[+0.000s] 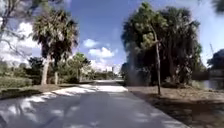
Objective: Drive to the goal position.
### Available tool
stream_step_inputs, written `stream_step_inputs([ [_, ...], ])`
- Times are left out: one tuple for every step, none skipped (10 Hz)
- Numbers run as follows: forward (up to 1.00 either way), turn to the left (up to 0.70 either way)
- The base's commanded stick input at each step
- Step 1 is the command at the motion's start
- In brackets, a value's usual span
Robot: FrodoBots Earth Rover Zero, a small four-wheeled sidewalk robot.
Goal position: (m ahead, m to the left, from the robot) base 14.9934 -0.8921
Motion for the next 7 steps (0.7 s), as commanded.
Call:
stream_step_inputs([
  [0.7, 0.0],
  [0.7, 0.0],
  [0.7, 0.0],
  [0.7, 0.0],
  [0.7, 0.0],
  [0.7, 0.0],
  [0.7, 0.0],
])
